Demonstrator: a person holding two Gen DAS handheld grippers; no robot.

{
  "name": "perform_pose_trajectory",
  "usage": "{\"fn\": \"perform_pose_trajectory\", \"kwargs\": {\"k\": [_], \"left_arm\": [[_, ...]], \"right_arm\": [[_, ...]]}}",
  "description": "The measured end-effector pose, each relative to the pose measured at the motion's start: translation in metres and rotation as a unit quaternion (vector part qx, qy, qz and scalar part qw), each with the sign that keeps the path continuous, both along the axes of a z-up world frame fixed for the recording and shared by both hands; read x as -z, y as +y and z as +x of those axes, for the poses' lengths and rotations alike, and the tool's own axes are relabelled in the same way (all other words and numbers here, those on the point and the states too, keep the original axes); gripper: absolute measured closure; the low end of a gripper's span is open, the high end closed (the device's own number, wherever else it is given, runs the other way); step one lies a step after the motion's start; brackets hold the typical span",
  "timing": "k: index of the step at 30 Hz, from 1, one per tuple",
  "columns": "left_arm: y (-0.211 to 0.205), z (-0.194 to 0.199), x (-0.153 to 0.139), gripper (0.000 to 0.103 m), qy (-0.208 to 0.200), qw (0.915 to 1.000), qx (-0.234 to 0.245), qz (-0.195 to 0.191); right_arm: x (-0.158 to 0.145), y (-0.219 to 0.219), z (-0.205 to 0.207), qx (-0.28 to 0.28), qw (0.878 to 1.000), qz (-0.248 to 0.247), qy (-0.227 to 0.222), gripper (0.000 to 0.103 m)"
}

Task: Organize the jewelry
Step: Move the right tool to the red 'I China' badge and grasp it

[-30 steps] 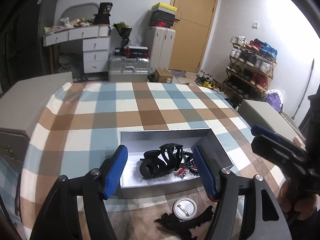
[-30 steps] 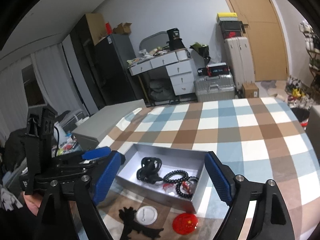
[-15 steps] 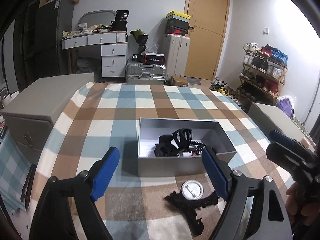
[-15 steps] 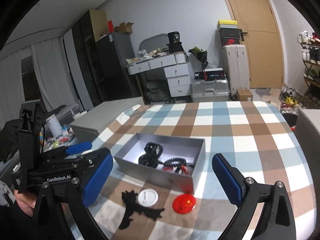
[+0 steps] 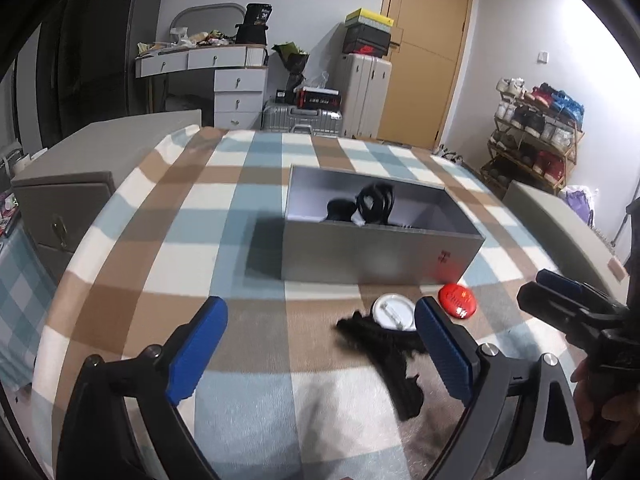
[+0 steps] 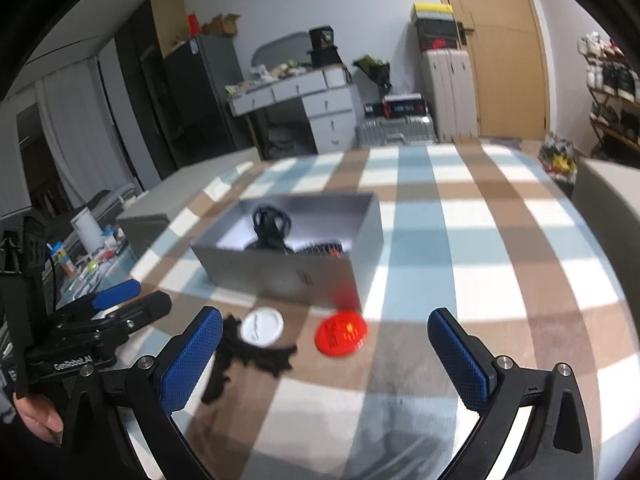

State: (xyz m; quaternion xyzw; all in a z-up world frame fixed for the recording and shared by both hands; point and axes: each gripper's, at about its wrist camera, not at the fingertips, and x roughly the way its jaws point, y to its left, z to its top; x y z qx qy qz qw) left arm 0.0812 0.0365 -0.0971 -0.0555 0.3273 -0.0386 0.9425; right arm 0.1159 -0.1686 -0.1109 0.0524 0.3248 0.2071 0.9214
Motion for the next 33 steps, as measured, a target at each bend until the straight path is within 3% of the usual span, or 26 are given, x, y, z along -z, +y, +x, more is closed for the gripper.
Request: {"fn": "perform_pose_trajectory", "kwargs": {"k": [4,7,13,21,30,33], "left_arm": [[0.001,-0.003,0.006,0.004,0.007,1.0,-0.004,-0.002],[0.003,-0.004,0.012,0.004,0.018,0.9998,-0.006,-0.012],[0.003,-0.008,0.011,0.004,0.017,0.9997,-0.004,-0.015],[0.006,-0.01,0.011,0.004,0.018,0.9995,-0.003,-0.026],[0.008,-0.009,0.013,0.004,0.022,0.999,-0.002,-0.039],[0.008,-0.008,0.013,0.004,0.023,0.9988,-0.001,-0.042]], "right_arm": [[0.014,-0.003,0.003,0.011,1.0,-0.004,0.028,0.0],[0.02,-0.005,0.01,0.038,0.998,-0.019,0.047,0.001],[0.023,0.002,0.019,0.036,0.997,-0.036,0.063,0.003],[0.03,0.015,0.039,0.033,0.993,-0.071,0.087,0.021],[0.033,0.032,0.047,0.02,0.991,-0.097,0.095,0.031],[0.034,0.04,0.046,0.028,0.988,-0.126,0.088,0.034]]}}
